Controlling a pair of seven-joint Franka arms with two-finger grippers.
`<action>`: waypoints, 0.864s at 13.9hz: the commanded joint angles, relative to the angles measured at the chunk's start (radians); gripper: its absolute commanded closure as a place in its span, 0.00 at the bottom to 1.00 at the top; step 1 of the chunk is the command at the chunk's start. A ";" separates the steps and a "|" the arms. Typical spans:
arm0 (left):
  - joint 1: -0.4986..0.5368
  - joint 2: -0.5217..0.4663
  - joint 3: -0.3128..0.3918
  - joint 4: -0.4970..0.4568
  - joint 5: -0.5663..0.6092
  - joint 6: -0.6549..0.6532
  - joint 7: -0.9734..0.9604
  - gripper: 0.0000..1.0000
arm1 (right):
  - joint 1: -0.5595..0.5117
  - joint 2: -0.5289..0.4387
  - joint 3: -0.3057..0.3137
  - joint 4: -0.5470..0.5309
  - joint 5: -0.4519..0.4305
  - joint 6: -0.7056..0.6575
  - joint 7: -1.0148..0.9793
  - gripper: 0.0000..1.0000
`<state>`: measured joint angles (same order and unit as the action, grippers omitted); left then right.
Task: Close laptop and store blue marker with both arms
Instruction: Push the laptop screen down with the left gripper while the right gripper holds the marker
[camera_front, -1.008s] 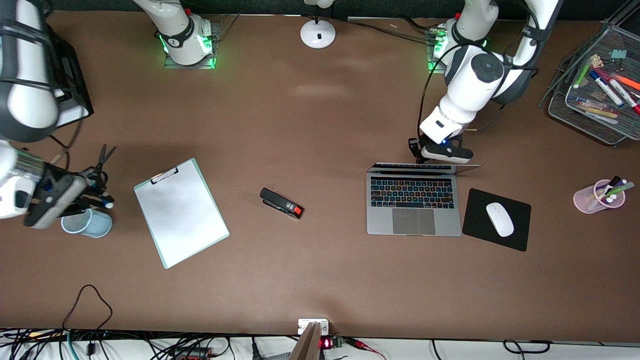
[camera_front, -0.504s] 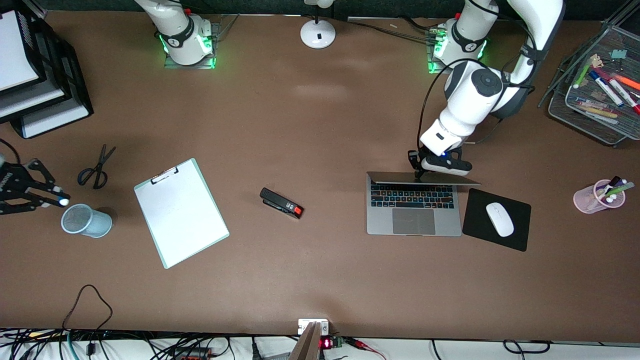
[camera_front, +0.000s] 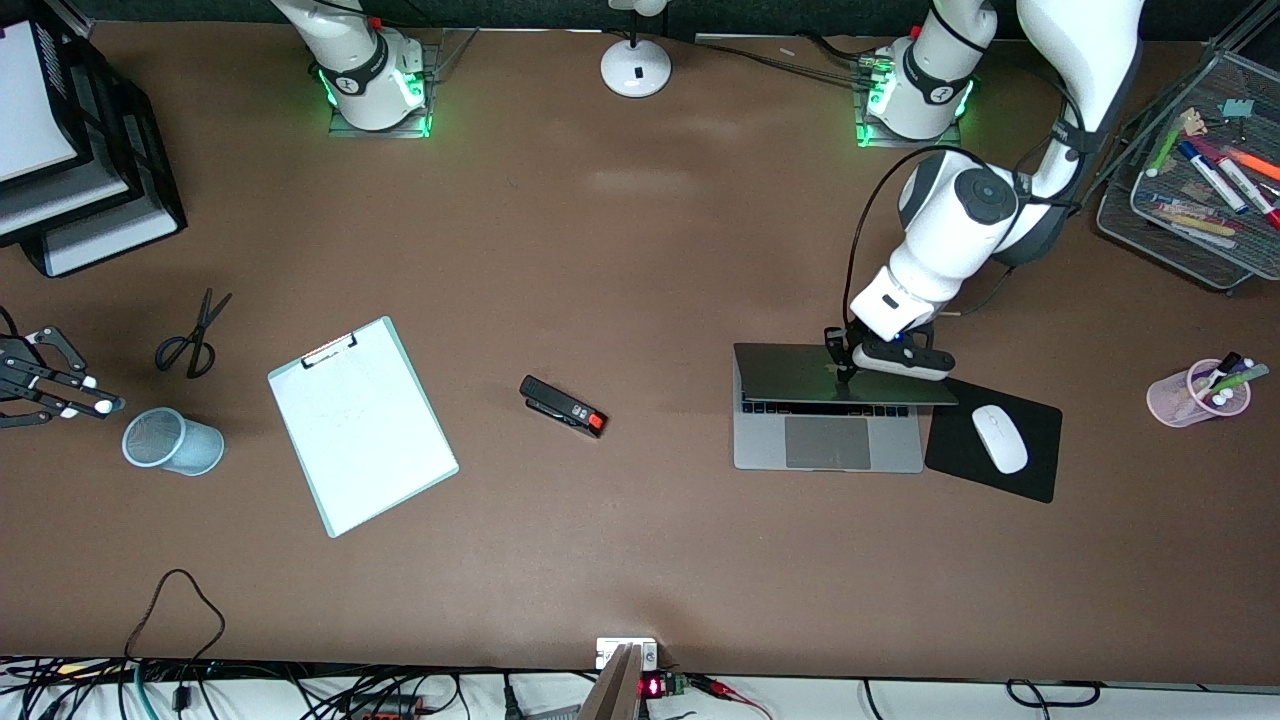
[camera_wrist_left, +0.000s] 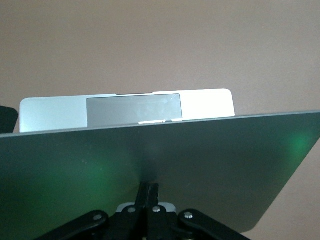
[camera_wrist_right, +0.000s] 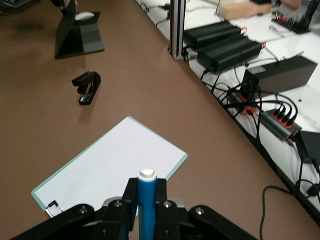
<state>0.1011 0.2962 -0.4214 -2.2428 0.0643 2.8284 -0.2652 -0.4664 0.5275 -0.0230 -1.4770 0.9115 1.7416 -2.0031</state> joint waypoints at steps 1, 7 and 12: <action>0.005 0.075 0.029 0.055 0.071 0.052 0.009 1.00 | -0.046 0.069 0.015 0.073 0.093 -0.043 -0.104 1.00; 0.000 0.187 0.056 0.127 0.149 0.114 0.009 1.00 | -0.084 0.229 0.017 0.167 0.227 -0.126 -0.294 1.00; -0.004 0.264 0.058 0.195 0.158 0.126 0.009 1.00 | -0.106 0.310 0.020 0.165 0.260 -0.171 -0.385 1.00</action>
<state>0.1012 0.5083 -0.3671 -2.1011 0.1970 2.9398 -0.2638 -0.5485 0.7936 -0.0208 -1.3485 1.1361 1.6039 -2.3517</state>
